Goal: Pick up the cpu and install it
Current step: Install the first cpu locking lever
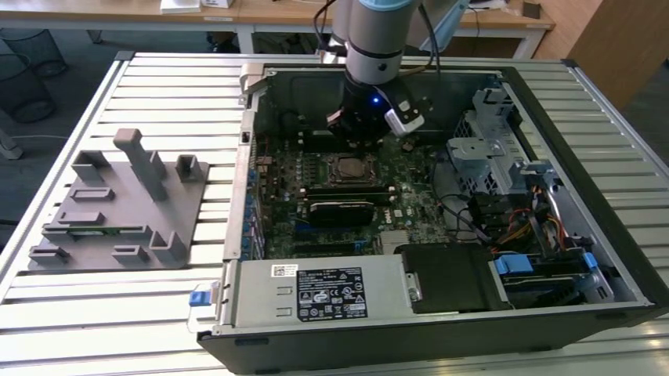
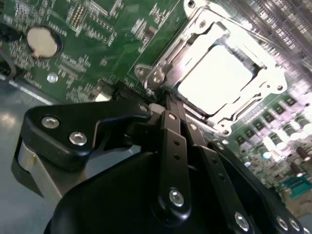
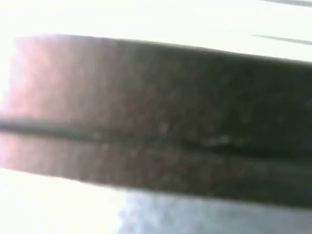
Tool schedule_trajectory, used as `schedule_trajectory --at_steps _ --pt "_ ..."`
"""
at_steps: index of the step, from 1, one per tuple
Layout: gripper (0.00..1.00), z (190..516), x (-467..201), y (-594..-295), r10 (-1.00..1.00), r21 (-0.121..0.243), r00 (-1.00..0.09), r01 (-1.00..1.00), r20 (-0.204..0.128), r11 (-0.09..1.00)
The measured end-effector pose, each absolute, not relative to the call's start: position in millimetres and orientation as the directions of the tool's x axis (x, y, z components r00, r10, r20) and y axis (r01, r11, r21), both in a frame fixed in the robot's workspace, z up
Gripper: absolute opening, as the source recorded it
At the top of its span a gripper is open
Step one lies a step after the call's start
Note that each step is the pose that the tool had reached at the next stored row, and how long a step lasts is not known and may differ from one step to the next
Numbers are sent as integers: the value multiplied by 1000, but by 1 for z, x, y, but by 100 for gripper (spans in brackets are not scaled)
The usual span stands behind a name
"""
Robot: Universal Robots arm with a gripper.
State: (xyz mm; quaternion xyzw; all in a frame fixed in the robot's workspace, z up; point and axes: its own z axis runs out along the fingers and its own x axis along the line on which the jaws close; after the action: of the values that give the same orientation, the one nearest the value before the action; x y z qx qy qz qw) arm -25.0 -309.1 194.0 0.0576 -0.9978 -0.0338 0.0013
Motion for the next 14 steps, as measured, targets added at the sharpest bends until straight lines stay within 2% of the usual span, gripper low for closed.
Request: schedule_trajectory --at_steps 3,5,14 --pt "11 195 -26 -310 -115 104 -993 -115 -5 988" --pt "11 196 -24 -307 -115 111 -993 -115 -10 987" --pt "11 210 -24 -308 -115 101 -993 -115 -8 988"
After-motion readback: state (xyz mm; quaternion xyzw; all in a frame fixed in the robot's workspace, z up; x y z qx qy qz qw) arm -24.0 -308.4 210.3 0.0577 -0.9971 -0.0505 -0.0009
